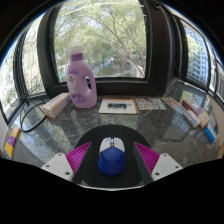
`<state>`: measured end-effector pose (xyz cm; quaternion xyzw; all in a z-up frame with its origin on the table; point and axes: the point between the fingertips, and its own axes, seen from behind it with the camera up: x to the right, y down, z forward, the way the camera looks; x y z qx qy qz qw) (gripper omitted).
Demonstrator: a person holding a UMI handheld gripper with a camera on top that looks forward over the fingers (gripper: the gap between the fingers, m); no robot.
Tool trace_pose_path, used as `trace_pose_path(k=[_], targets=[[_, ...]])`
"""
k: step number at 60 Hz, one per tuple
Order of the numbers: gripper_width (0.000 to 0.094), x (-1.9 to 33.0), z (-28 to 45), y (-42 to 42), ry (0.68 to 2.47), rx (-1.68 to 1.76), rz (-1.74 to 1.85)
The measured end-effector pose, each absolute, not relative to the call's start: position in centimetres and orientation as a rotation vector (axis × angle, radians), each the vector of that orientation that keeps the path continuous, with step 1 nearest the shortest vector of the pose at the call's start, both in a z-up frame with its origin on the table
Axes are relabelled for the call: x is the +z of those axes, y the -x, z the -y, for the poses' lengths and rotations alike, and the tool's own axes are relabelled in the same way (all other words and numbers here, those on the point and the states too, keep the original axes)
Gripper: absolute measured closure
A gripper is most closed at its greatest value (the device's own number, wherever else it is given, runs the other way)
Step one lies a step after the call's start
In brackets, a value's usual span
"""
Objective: Arrange mouse
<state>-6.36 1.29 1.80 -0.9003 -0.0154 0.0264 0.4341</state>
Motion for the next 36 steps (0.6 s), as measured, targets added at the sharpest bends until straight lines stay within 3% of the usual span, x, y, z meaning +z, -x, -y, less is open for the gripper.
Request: trace_pose_path(k=[20,36], targets=[[0.0078,13.2,8.0,6.9,2.117,-0.03,-0.011],[0.0082,17.4,15.6,9.3,2.067,-0.087,-0.037]])
